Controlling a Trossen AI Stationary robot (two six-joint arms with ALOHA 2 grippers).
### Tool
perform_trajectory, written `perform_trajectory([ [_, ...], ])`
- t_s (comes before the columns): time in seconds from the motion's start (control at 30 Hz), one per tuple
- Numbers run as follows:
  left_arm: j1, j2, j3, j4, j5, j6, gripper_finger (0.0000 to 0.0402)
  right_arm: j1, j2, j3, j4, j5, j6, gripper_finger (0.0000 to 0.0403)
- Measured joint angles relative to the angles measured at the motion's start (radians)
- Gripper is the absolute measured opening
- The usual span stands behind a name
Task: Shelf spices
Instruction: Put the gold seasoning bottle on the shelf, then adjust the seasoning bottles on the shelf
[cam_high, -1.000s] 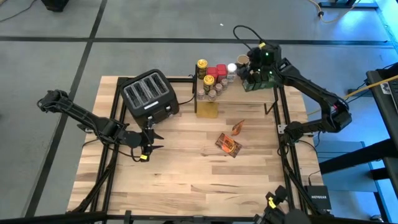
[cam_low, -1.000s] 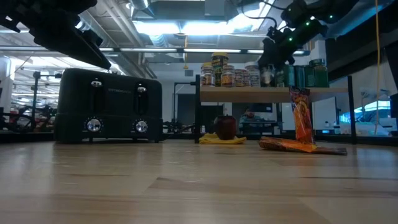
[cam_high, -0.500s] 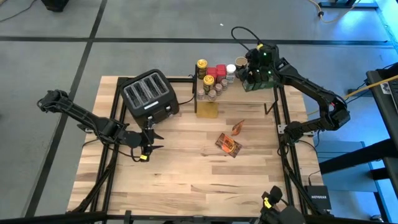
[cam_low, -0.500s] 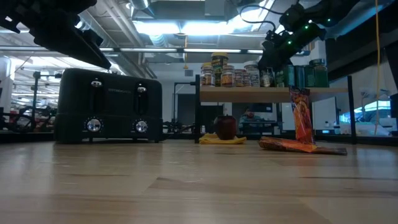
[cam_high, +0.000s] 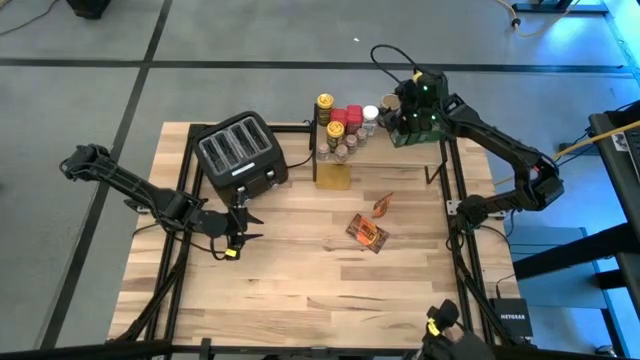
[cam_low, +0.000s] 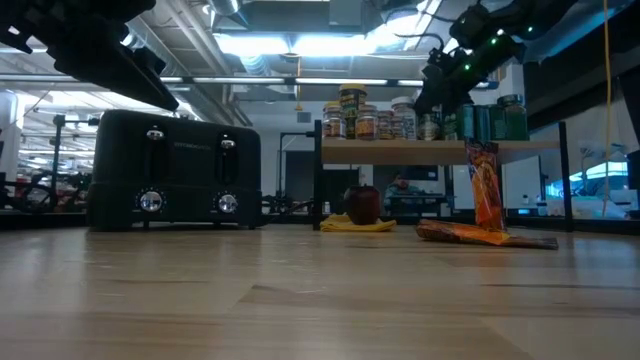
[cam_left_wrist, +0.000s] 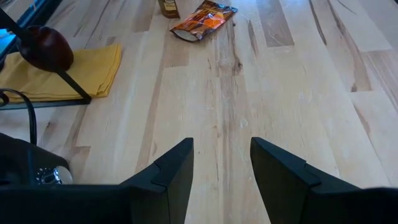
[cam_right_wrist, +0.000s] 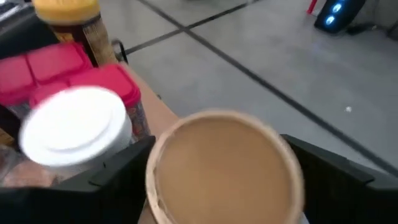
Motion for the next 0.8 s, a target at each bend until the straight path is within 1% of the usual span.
perform_trajectory([
  [0.3, 0.000, 0.000, 0.000, 0.000, 0.000, 0.000, 0.0153, 0.001, -0.070, 0.030, -0.015, 0.009, 0.008, 0.0323],
  [0.4, 0.000, 0.000, 0.000, 0.000, 0.000, 0.002, 0.0153, 0.002, -0.095, 0.039, -0.014, -0.017, 0.029, 0.0323],
  [0.47, 0.000, 0.000, 0.000, 0.000, 0.000, 0.003, 0.0153, 0.022, -0.115, 0.040, -0.014, -0.028, 0.048, 0.0323],
  [0.6, 0.000, 0.000, 0.000, 0.001, 0.000, 0.009, 0.0153, 0.127, -0.169, 0.040, -0.029, 0.017, 0.035, 0.0323],
  [0.8, 0.000, 0.000, 0.000, 0.005, 0.000, 0.015, 0.0153, 0.372, -0.234, 0.040, -0.048, 0.153, 0.030, 0.0323],
])
